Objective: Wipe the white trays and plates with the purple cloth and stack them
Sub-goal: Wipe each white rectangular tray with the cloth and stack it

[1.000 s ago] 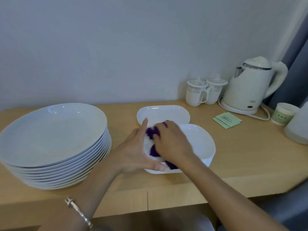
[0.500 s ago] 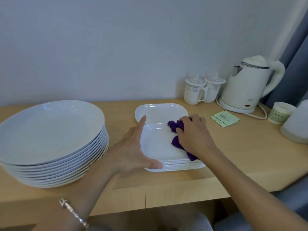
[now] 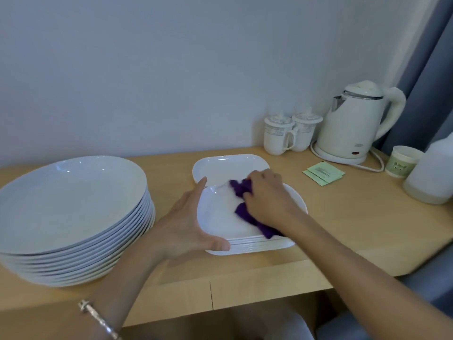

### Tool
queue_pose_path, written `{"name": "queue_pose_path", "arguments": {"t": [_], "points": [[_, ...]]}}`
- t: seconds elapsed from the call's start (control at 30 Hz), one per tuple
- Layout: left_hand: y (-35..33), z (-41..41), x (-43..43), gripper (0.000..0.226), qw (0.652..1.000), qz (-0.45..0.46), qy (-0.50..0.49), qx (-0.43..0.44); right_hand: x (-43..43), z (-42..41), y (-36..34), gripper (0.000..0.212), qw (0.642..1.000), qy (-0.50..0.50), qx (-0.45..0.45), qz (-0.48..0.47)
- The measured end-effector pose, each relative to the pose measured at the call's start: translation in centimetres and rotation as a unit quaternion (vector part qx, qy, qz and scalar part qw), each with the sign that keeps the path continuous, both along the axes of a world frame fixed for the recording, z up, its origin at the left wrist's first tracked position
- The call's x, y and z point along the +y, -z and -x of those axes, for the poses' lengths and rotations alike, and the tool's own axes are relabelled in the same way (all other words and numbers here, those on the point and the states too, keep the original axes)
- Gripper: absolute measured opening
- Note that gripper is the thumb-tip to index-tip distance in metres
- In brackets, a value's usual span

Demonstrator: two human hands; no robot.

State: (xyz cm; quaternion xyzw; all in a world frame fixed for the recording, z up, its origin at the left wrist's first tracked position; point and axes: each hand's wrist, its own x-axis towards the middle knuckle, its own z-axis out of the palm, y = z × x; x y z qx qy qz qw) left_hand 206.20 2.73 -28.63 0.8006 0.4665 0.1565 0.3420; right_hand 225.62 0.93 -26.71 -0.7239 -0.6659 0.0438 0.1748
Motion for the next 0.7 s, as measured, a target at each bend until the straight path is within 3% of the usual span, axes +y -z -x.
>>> {"name": "queue_pose_path", "arguments": {"t": [0.1, 0.27, 0.47, 0.7], "points": [[0.0, -0.1, -0.1, 0.139, 1.0, 0.0, 0.001, 0.016, -0.7, -2.9, -0.1, 0.036, 0.999, 0.039, 0.0, 0.002], [0.4, 0.2, 0.0, 0.138, 1.0, -0.003, -0.003, -0.009, -0.1, -0.3, 1.1, 0.035, 0.999, 0.04, -0.018, -0.011], [1.7, -0.7, 0.6, 0.147, 0.993, 0.039, 0.022, -0.113, 0.5, 5.5, 0.9, 0.033, 0.996, -0.082, 0.045, -0.015], [2.3, -0.6, 0.2, 0.147, 0.989, 0.051, -0.026, -0.135, 0.6, 5.9, 0.7, 0.033, 0.99, -0.129, 0.063, -0.004]]}}
